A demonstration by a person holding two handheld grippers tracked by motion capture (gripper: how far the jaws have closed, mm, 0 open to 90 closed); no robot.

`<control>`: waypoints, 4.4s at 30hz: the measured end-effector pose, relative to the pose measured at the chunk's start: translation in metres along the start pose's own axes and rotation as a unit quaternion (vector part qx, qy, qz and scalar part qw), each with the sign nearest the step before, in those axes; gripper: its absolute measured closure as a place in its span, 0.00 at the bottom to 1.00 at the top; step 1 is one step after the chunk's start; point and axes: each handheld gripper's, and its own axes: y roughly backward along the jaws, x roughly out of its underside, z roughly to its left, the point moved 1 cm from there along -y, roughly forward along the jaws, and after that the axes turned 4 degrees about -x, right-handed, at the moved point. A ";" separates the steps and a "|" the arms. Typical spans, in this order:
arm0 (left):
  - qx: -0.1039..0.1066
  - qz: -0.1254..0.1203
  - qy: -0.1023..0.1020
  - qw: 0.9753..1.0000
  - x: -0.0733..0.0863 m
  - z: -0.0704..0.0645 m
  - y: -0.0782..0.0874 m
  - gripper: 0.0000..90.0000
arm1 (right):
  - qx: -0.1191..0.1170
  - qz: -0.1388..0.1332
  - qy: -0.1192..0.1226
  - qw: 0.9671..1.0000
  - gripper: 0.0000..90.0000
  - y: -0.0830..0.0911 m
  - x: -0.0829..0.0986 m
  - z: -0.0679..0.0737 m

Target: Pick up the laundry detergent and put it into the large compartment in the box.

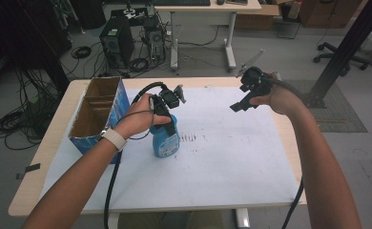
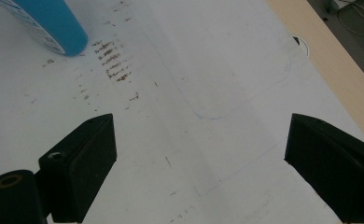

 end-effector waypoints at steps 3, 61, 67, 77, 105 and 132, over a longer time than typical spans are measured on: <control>-0.002 -0.001 -0.004 1.000 0.000 -0.001 0.000 0.40 | 0.000 -0.001 -0.001 1.000 0.10 0.000 0.000 0.000; -0.034 -0.020 0.047 0.998 0.007 -0.019 0.062 0.41 | 0.004 -0.012 0.000 1.000 0.10 0.009 0.005 0.006; -0.035 -0.024 0.058 0.997 0.008 -0.019 0.073 0.41 | 0.005 -0.013 0.000 1.000 0.10 0.010 0.005 0.006; -0.050 -0.023 0.087 0.995 0.012 -0.017 0.096 0.41 | 0.007 -0.016 0.001 1.000 0.10 0.012 0.005 0.007; -0.069 -0.027 0.173 0.982 0.027 -0.007 0.149 0.41 | 0.004 -0.022 0.012 1.000 0.11 0.014 0.002 0.011; -0.087 -0.037 0.265 0.960 0.046 0.023 0.198 0.41 | -0.002 -0.028 0.024 0.999 0.11 0.014 -0.004 0.011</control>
